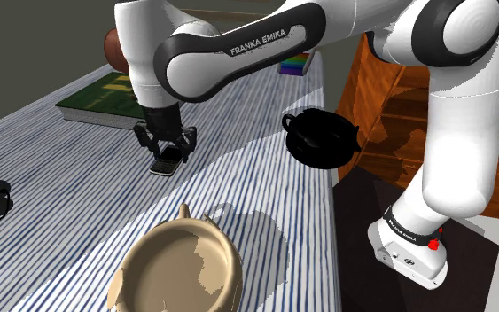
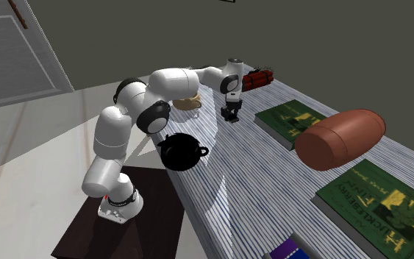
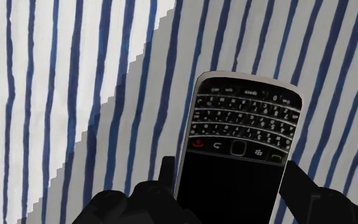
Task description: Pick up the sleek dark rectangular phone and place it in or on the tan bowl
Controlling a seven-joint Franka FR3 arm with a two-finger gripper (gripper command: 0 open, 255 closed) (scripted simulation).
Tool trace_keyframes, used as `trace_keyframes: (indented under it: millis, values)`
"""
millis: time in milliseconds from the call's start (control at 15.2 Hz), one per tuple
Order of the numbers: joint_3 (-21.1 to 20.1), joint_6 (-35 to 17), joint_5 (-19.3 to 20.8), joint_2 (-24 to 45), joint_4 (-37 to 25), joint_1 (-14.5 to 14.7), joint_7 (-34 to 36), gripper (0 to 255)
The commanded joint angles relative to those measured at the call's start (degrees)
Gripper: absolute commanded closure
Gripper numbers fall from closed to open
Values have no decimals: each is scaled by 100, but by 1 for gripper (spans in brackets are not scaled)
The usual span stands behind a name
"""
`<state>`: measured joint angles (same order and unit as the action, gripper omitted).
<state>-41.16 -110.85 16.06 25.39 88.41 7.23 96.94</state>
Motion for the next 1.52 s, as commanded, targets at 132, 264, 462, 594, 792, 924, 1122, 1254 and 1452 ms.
trace_keyframes:
  millis: [132, 264, 462, 594, 792, 924, 1122, 1254, 1452]
  values:
    - [2, -9, -2, 5, 12, -2, -2, 255]
    - [2, -5, 0, 9, 5, 1, 0, 255]
    - [2, -6, 1, 10, 5, 3, 2, 255]
    - [-6, 60, -13, -5, -51, 3, -9, 255]
    - [-26, 272, -47, -41, -238, 18, -34, 255]
    - [-37, 417, -66, -58, -372, 32, -48, 255]
    - [-51, 640, -85, -73, -589, 62, -66, 255]
    - [-58, 793, -92, -75, -744, 87, -76, 255]
    - [-65, 1029, -94, -66, -996, 134, -87, 255]
